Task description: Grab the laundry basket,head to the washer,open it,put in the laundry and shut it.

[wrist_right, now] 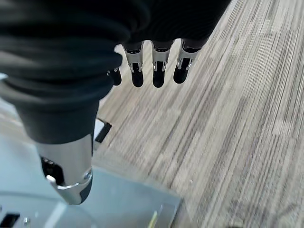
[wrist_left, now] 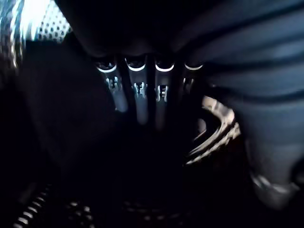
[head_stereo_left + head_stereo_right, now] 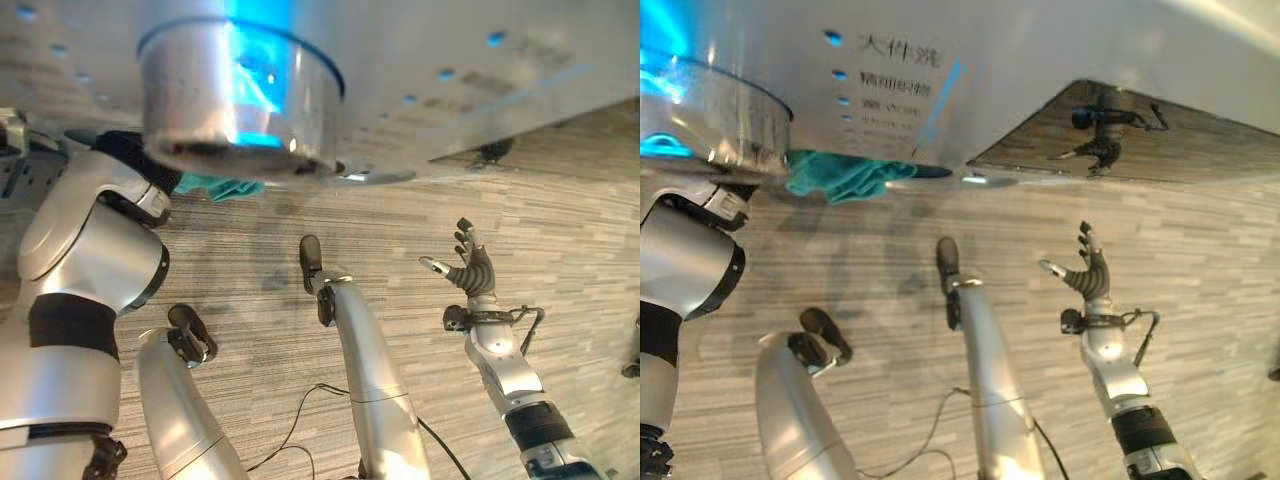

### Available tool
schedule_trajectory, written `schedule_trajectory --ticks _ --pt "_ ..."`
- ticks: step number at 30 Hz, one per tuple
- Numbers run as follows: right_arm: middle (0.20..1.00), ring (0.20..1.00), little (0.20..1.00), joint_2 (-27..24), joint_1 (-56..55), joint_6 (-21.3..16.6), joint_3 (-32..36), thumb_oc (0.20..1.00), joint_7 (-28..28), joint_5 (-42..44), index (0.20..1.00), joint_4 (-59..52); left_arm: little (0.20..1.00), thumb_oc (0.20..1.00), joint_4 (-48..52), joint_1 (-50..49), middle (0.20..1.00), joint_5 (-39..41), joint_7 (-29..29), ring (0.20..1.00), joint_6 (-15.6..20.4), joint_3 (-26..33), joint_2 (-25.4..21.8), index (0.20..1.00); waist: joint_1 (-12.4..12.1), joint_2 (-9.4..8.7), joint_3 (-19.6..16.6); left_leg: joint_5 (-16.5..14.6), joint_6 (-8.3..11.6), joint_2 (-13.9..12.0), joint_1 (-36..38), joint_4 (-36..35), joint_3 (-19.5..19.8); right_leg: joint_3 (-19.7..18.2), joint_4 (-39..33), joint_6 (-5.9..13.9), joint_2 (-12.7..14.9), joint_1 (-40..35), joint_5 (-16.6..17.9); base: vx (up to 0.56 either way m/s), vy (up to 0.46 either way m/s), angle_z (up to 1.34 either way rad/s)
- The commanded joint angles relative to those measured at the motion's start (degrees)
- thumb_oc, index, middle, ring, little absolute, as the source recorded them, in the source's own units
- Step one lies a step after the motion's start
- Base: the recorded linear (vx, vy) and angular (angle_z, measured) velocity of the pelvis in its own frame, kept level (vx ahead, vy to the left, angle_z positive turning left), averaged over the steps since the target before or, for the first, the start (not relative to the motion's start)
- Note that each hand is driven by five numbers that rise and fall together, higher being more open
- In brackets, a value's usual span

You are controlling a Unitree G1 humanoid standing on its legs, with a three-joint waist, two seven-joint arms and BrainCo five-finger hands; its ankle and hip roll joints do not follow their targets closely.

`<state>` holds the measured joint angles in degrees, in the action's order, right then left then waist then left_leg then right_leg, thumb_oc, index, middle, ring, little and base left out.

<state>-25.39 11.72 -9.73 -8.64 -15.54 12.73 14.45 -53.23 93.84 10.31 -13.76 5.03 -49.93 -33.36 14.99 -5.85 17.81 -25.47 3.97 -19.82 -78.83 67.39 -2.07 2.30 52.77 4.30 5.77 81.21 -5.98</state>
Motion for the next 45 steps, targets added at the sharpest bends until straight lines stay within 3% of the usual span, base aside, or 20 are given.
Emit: schedule_trajectory --ticks 1,8,11,13,16,17,18,20,21,24,31,32,34,38,40,41,42,43,44,45 --pt "1.000 1.000 1.000 -2.1 -2.6 0.2 1.4 1.000 1.0 1.6 1.000 1.1 1.000 1.000 -0.3 8.4 1.000 -12.4 3.3 1.000 -2.2 -3.8 -0.2 1.000 2.1 4.47 -6.0 -8.7 -5.78 -1.9 10.0 0.8 4.1 2.6 -11.3 4.01 1.2 -5.2 1.9 -0.05 0.009 0.18" --pt "1.000 1.000 1.000 -2.8 -2.2 2.8 1.5 1.000 3.3 1.0 1.000 3.8 1.000 1.000 9.1 6.9 1.000 -19.2 8.8 1.000 -4.3 -8.1 -2.9 1.000 1.7 3.96 -5.2 -6.3 -4.85 0.6 16.0 -6.1 2.9 2.8 -16.6 4.68 3.6 -11.0 3.5 -0.03 0.031 0.19" --pt "1.000 1.000 1.000 -2.7 -1.8 4.1 0.6 1.000 4.8 -0.3 1.000 7.0 1.000 1.000 18.6 -0.6 1.000 -19.6 9.5 1.000 -3.8 -5.2 -6.4 1.000 0.4 3.91 -4.7 -4.5 -4.00 2.1 21.1 -11.3 1.7 3.2 -20.0 4.97 5.3 -15.4 4.6 -0.03 0.063 0.13" --pt "1.000 1.000 1.000 -1.9 -1.8 4.0 -0.3 1.000 5.6 -0.3 1.000 9.6 1.000 1.000 24.2 -9.9 1.000 -19.0 8.6 1.000 -3.0 0.9 -8.0 1.000 -0.2 3.73 -4.3 -2.7 -3.44 3.2 25.6 -15.7 1.0 3.4 -23.1 4.90 6.2 -19.3 5.5 -0.02 0.055 0.25" --pt "1.000 1.000 1.000 -0.6 -1.7 4.5 -1.6 1.000 5.7 -0.9 1.000 14.5 1.000 1.000 28.7 -25.9 1.000 -18.5 7.7 1.000 -2.3 10.2 -5.9 1.000 -1.4 2.92 -3.4 -0.7 -2.96 5.0 31.8 -21.5 0.3 3.8 -27.6 4.83 7.4 -25.0 6.7 -0.01 0.055 0.09" --pt "1.000 1.000 1.000 -0.7 -1.7 4.5 -1.7 1.000 5.7 -0.9 1.000 14.5 1.000 1.000 28.8 -26.0 1.000 -18.5 7.7 1.000 -2.3 10.3 -5.9 1.000 -1.3 2.92 -3.3 -0.7 -2.96 5.0 31.9 -21.6 0.3 3.8 -27.6 4.83 7.4 -25.2 6.7 0.00 0.050 0.02" --pt "1.000 1.000 1.000 0.5 -2.1 5.4 -1.4 1.000 6.0 -1.6 1.000 16.8 1.000 1.000 31.0 -36.8 1.000 -17.3 8.4 1.000 -1.8 14.7 -3.4 1.000 -2.4 2.55 -2.8 0.4 -2.67 6.2 35.5 -25.3 0.0 4.3 -30.4 4.81 8.1 -28.6 7.5 0.01 0.037 0.05" --pt "1.000 1.000 1.000 0.3 -2.2 5.4 -1.7 1.000 6.0 -1.6 1.000 16.8 1.000 1.000 31.5 -37.5 1.000 -17.4 8.5 1.000 -1.9 15.2 -3.5 1.000 -2.2 2.55 -2.6 0.6 -2.68 6.3 36.4 -25.9 -0.1 4.3 -30.8 4.82 8.2 -29.3 7.7 0.01 0.061 0.11" --pt "1.000 1.000 1.000 1.2 -3.4 7.1 -1.6 1.000 6.9 -4.3 1.000 19.9 1.000 1.000 35.7 -52.5 1.000 -13.4 11.1 1.000 -0.6 20.3 -0.3 1.000 -4.0 2.44 -1.6 2.4 -2.15 8.3 42.2 -30.8 -0.5 5.6 -35.1 5.08 9.7 -35.8 8.9 0.02 0.086 0.23" --pt "1.000 1.000 1.000 1.4 -3.5 8.6 -3.6 1.000 7.7 -8.9 1.000 24.8 1.000 1.000 37.3 -62.1 1.000 -11.8 13.3 1.000 0.1 21.8 2.4 1.000 -5.5 2.50 -1.0 4.1 -1.65 9.7 48.6 -35.7 -0.5 7.2 -39.1 5.37 11.1 -42.7 10.3 0.03 0.111 0.23" --pt "1.000 1.000 1.000 3.9 -3.6 10.4 -6.8 1.000 10.6 -14.2 1.000 38.4 1.000 1.000 37.0 -74.1 1.000 -11.6 16.1 1.000 -0.1 22.8 4.9 1.000 -8.3 2.72 -1.4 5.5 -1.91 12.0 61.1 -42.9 -0.2 11.3 -44.8 6.91 13.9 -56.9 12.5 0.01 0.142 0.32" --pt "1.000 1.000 1.000 5.0 -4.7 10.8 -6.7 1.000 11.6 -16.0 1.000 42.9 1.000 1.000 36.2 -77.9 1.000 -11.7 16.8 1.000 -0.1 23.9 5.3 1.000 -8.9 2.65 -2.7 7.0 -2.42 14.1 63.4 -44.2 -0.3 13.3 -46.9 7.00 16.0 -60.9 14.3 -0.06 0.154 0.19" --pt "1.000 1.000 1.000 6.1 -5.9 11.2 -5.3 1.000 12.1 -16.4 1.000 46.7 1.000 1.000 35.3 -81.2 1.000 -12.3 17.4 1.000 -0.3 25.5 5.8 1.000 -9.3 2.93 -4.5 7.0 -3.05 16.0 66.8 -45.9 -0.2 14.4 -48.1 8.08 17.2 -64.5 15.9 -0.03 0.267 0.32" --pt "1.000 1.000 1.000 7.9 -7.4 11.5 -1.5 1.000 12.7 -14.2 1.000 51.6 1.000 1.000 34.5 -85.5 1.000 -13.6 17.2 1.000 -0.8 28.5 6.4 1.000 -9.6 3.67 -7.5 7.5 -4.31 18.9 72.2 -50.3 -0.2 14.5 -49.6 9.31 18.4 -68.3 18.5 0.03 0.277 0.16" --pt "1.000 1.000 1.000 9.1 -8.0 11.7 0.6 1.000 13.5 -12.4 1.000 53.8 1.000 1.000 34.2 -88.0 1.000 -13.9 16.4 1.000 -0.9 31.0 6.8 1.000 -9.6 4.09 -8.9 8.8 -5.32 20.4 75.2 -53.6 -0.1 13.5 -48.8 10.18 19.0 -68.8 21.5 -0.05 0.187 0.09" --pt "1.000 1.000 1.000 9.4 -7.5 11.9 0.6 1.000 13.6 -11.8 1.000 54.7 1.000 1.000 34.3 -88.3 1.000 -14.3 15.9 1.000 -1.0 31.4 6.8 1.000 -9.8 4.74 -8.6 9.7 -5.90 20.5 76.3 -54.9 0.0 12.7 -47.4 10.22 18.6 -68.4 21.3 -0.22 0.232 -0.05" --pt "1.000 1.000 1.000 9.8 -7.0 12.0 0.4 1.000 13.4 -10.4 1.000 56.1 1.000 1.000 35.2 -88.3 1.000 -15.0 14.1 1.000 -1.0 33.0 6.1 1.000 -10.3 6.44 -8.3 12.1 -6.92 20.5 77.5 -57.3 0.3 11.1 -39.8 8.58 15.6 -68.6 16.5 -0.22 0.227 -0.06" --pt "1.000 1.000 1.000 9.8 -6.9 11.9 0.4 1.000 13.4 -10.4 1.000 56.1 1.000 1.000 35.3 -88.3 1.000 -15.0 14.1 1.000 -1.0 33.0 6.0 1.000 -10.3 6.26 -8.3 12.4 -6.93 20.7 77.4 -57.4 0.3 11.0 -39.7 8.55 15.8 -68.4 16.5 -0.20 0.192 -0.02" --pt "1.000 1.000 1.000 10.1 -6.7 11.9 0.2 1.000 13.5 -10.0 1.000 56.6 1.000 1.000 35.6 -88.1 1.000 -15.3 13.4 1.000 -1.1 33.6 5.8 1.000 -10.8 6.75 -8.8 14.0 -7.15 20.6 77.6 -58.9 0.5 10.3 -36.9 7.47 13.3 -69.2 13.1 -0.17 0.047 0.03" --pt "1.000 1.000 1.000 10.4 -6.9 11.7 -0.3 1.000 13.5 -9.9 1.000 57.6 1.000 1.000 36.3 -88.2 1.000 -15.4 12.2 1.000 -1.0 34.8 5.7 1.000 -12.0 7.21 -10.3 17.1 -7.25 20.1 77.7 -62.1 2.0 10.0 -30.9 5.87 8.1 -71.6 5.9 -0.17 0.044 0.17"
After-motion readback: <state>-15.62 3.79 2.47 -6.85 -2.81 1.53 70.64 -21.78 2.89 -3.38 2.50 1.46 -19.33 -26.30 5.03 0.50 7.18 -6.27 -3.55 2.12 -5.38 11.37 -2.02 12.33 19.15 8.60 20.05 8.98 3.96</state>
